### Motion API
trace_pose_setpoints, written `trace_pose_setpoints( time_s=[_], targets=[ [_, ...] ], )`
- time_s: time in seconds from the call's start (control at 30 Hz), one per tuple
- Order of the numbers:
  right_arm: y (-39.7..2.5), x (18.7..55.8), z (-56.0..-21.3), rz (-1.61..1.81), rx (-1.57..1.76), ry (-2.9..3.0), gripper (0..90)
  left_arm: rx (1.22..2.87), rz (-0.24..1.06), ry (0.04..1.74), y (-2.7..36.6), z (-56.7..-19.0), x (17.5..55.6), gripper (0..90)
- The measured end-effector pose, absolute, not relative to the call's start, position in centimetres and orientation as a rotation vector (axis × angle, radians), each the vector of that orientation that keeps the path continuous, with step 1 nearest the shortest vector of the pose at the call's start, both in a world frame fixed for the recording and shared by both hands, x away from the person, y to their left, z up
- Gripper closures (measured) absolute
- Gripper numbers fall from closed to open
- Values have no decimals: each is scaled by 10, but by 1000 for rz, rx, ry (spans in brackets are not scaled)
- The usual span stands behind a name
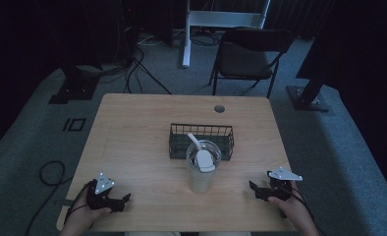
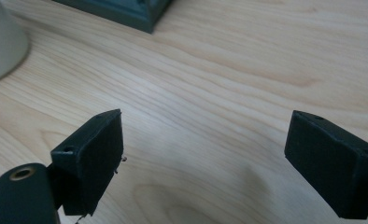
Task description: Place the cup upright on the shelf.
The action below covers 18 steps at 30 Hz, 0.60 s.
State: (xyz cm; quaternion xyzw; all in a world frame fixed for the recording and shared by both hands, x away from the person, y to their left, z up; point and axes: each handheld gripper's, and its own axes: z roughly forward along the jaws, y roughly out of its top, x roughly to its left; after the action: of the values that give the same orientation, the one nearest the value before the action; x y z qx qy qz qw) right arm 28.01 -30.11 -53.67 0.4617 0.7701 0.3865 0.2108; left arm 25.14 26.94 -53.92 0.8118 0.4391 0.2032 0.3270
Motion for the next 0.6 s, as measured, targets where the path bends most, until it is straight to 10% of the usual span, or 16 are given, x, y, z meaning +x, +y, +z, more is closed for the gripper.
trace_pose_setpoints(
  time_s=[0.6],
  targets=[
    [-275, 283, -523, 1262, 1166, 2183, 118, 2158, 484, 1017, 223, -531, 261, 33]
  ],
)
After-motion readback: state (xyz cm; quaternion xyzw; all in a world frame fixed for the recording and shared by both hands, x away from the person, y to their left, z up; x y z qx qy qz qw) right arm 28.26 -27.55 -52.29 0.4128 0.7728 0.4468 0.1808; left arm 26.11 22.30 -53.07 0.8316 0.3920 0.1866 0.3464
